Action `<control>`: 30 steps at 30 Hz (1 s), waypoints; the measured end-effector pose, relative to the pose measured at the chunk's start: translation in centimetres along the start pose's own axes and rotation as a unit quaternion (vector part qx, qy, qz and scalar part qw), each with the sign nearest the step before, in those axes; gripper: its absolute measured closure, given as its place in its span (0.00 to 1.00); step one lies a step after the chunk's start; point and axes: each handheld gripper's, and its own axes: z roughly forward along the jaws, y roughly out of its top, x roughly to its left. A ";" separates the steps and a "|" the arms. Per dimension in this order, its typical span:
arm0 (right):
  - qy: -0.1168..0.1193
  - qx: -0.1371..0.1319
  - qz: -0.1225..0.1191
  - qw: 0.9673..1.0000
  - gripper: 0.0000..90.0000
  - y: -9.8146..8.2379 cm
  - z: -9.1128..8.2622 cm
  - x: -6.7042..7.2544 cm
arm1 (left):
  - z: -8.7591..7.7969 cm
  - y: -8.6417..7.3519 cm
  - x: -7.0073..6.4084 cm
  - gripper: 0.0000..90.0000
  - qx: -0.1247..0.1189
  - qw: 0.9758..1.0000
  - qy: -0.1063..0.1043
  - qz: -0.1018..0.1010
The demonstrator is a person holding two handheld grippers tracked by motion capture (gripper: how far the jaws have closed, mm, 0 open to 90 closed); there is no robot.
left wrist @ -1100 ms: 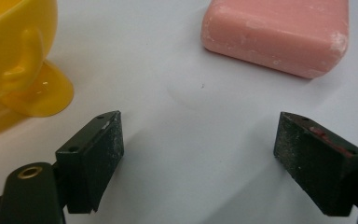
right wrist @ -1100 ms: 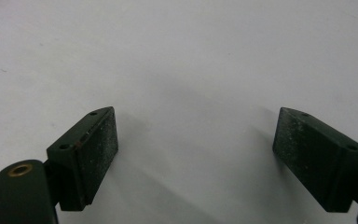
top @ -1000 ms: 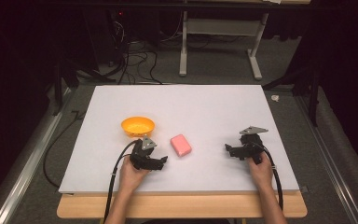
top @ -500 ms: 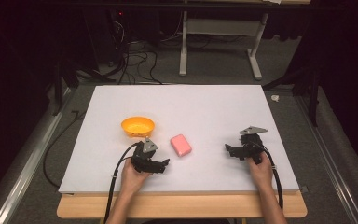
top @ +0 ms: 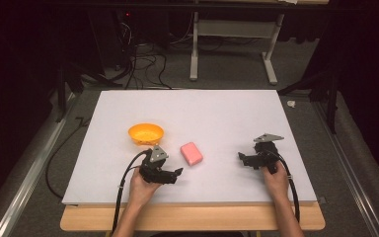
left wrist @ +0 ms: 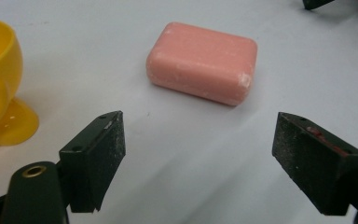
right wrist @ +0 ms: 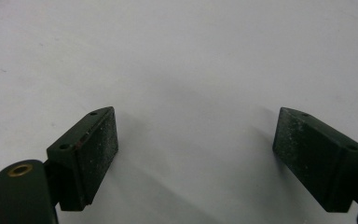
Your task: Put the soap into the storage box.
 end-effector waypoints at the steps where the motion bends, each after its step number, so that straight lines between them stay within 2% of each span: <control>1: 0.000 0.000 0.000 1.000 0.16 0.0 0.0 0.0 | 0.0 0.1 -0.1 0.19 -0.002 1.000 -0.001 0.001; 3: 0.000 0.000 0.000 1.000 0.16 0.0 0.0 0.0 | -0.2 0.4 -0.2 0.18 -0.011 1.000 -0.005 -0.002; 8: 0.000 0.000 0.000 1.000 0.16 0.0 0.0 0.0 | -0.1 0.7 -0.2 0.18 -0.014 1.000 -0.011 -0.004; 15: 0.000 0.000 0.000 1.000 0.16 0.0 0.0 0.0 | 0.0 1.8 -0.7 0.18 -0.024 1.000 -0.016 0.006; 30: 0.000 0.000 0.000 1.000 0.16 0.0 0.0 0.0 | 0.8 3.4 -1.0 0.17 -0.015 0.999 -0.017 0.024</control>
